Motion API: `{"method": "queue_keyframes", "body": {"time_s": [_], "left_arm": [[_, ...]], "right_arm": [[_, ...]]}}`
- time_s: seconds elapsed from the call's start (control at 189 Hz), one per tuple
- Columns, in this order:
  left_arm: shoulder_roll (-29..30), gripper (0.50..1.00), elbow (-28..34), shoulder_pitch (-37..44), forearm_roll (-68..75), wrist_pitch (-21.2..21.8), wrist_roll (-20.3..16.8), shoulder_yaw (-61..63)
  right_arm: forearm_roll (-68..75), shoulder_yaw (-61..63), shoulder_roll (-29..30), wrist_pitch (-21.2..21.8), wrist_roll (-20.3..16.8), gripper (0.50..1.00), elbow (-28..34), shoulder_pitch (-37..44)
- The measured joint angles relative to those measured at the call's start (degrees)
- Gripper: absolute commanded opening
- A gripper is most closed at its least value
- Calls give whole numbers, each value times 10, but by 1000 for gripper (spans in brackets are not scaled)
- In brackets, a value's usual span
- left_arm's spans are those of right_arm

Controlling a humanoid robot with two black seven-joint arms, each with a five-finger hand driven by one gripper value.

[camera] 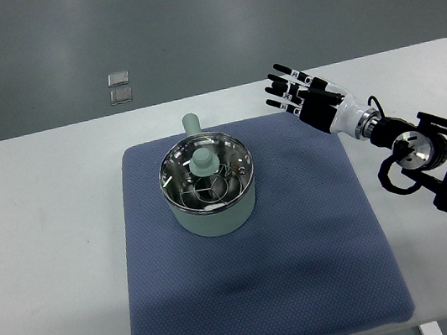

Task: Open lid and place right of pot
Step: 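Move the right hand over the pot toward the lid knob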

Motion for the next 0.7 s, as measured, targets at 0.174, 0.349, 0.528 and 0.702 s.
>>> {"method": "queue_keyframes", "body": {"time_s": [0.174,0.349,0.528,0.702], "left_arm": [[0,1000,0,1,0,1,-2,-2],[0,1000,1,3,-4,1,2,-3],[0,1000,6,6,-4,1,3,-3],[0,1000,5,6,-4,-1,3,-3]], "right_arm": [[-17,-9,-1,-1,0,938,0,-1],[-88,-7,-4,-2,1,938,0,6],[-189,-6,-14,13,4,938,4,43],[-369,-9,-25,48,18,938,21,101]]}}
